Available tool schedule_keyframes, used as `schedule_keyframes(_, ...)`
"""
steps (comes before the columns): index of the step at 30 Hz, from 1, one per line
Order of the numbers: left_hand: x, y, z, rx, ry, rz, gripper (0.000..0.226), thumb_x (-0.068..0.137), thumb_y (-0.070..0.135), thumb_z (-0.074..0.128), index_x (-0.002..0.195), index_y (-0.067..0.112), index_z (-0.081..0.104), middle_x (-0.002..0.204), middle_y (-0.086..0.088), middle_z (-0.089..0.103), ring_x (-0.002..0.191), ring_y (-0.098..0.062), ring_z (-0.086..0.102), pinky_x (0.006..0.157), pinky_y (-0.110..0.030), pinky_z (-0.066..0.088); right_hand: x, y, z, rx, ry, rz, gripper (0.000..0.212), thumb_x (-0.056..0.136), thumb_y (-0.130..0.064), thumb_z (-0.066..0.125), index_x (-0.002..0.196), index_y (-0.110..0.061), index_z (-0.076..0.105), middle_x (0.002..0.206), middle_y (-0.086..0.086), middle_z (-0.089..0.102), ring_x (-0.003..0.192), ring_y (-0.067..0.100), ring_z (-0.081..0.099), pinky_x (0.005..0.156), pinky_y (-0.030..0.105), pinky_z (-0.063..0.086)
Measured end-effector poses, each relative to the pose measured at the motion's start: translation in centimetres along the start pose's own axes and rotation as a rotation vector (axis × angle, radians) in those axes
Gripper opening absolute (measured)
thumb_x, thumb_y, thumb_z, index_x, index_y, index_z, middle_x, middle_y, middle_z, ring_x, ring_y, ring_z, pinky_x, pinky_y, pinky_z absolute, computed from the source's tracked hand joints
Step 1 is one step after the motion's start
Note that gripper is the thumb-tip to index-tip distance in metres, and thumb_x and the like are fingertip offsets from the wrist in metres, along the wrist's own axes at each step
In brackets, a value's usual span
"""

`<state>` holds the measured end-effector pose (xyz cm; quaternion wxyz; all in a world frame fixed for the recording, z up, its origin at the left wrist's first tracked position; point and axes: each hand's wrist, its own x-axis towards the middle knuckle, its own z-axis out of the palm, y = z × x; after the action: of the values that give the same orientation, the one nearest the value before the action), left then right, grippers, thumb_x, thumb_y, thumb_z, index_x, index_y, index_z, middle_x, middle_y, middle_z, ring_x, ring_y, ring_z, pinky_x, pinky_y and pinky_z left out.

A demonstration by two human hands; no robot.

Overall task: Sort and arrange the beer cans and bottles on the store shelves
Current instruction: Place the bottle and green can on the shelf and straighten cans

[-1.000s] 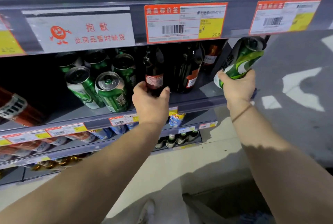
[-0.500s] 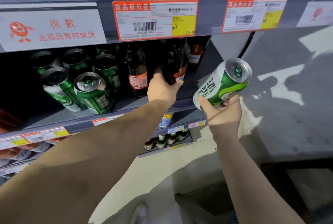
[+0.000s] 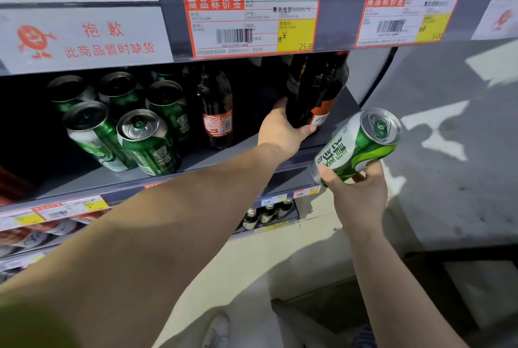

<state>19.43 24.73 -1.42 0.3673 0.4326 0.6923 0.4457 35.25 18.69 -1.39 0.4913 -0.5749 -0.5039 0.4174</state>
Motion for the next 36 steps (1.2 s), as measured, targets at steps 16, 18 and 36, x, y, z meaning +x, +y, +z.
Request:
schedule_keyframes(16,-5.0,-3.6,-8.6,0.049,0.419,-0.197,0.071,0.082,0.031,0.074,0.138,0.016,0.035,0.119,-0.01,0.061,0.11,-0.032,0.057,0.089,-0.035,0.046,-2.9,-1.2,4.7,0.014,-0.152,-0.038,0.043,0.065,-0.017,0.085,0.1,-0.012,0.061,0.09,-0.007,0.073,0.084,0.01,0.07,0.072,0.02,0.054)
schedule_keyframes(18,-3.7,-3.3,-8.3,0.048,0.403,-0.182,0.064,0.082,0.029,0.074,0.134,0.014,0.039,0.111,-0.009,0.065,0.104,-0.032,0.06,0.087,-0.04,0.049,-3.0,-1.2,4.2,0.029,-0.153,-0.03,0.044,0.068,-0.013,0.084,0.101,-0.005,0.057,0.091,-0.001,0.073,0.085,0.015,0.07,0.074,0.025,0.056)
schedule_keyframes(36,-4.2,-3.1,-9.4,-0.266,-0.032,-0.14,0.052,0.095,0.012,0.059,0.144,0.004,0.04,0.141,-0.009,0.052,0.125,-0.016,0.052,0.107,-0.028,0.038,-4.8,-2.9,5.1,-0.052,-0.267,-0.061,0.04,0.066,-0.014,0.085,0.098,-0.015,0.061,0.089,-0.01,0.073,0.084,0.009,0.07,0.075,0.025,0.055)
